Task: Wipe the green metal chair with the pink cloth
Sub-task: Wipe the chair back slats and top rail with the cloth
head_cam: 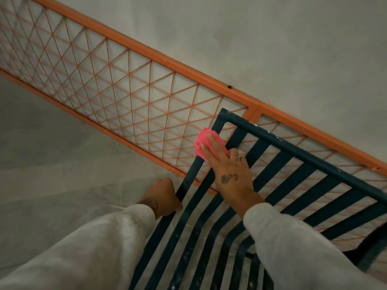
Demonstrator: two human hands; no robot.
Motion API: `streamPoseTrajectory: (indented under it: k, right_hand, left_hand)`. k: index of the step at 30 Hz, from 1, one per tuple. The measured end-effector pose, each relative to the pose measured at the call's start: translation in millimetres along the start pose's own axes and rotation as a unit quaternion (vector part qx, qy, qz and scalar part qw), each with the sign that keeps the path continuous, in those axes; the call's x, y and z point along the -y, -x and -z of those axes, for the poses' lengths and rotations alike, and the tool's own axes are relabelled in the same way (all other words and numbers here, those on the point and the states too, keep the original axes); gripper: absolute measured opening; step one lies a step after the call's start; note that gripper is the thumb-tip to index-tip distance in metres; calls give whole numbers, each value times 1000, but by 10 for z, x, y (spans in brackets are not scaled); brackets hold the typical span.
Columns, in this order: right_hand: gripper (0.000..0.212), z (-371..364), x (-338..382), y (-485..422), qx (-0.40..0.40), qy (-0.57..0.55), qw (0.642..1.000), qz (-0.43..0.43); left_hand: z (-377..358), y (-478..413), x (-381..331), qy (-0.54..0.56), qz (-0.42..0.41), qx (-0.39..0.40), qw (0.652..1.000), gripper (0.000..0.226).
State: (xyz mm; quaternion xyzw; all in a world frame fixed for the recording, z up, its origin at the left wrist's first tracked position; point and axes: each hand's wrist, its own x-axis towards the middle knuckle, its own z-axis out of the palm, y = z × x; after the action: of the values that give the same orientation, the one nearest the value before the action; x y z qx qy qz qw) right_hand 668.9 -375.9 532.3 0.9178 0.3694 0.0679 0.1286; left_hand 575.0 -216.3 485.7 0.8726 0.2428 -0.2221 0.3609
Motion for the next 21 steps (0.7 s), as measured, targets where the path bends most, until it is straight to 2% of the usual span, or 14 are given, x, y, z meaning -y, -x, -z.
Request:
streamPoseTrajectory:
  k: [2, 5, 8, 11, 14, 17, 19, 21]
  right_hand:
    - [92, -202, 218, 186, -10, -8, 1000, 27]
    - [96, -478, 363, 374, -16, -22, 998, 55]
    - [94, -279, 223, 245, -6, 26, 995, 94]
    - [84, 129, -80, -52, -14, 74, 996, 44]
    - [90, 408, -230, -228, -45, 115, 992, 1]
    - [92, 477, -228, -258, -51, 101, 993, -36]
    - [86, 536, -183, -292, -51, 46, 995, -75]
    - [85, 596, -152, -322, -45, -11, 994, -103]
  left_hand:
    - [13, 1, -2, 4, 2, 1, 1000, 38]
    - [9, -7, -7, -2, 4, -8, 1000, 35]
    - [13, -15, -22, 0, 3, -1, 1000, 35]
    - [14, -31, -21, -8, 1, 2, 1000, 39]
    - [13, -29, -9, -10, -3, 8, 1000, 38]
    - [98, -7, -56, -62, -17, 12, 998, 33]
    - [240, -2, -138, -61, -44, -34, 997, 31]
    - [437, -11, -312, 10, -102, -95, 990, 33]
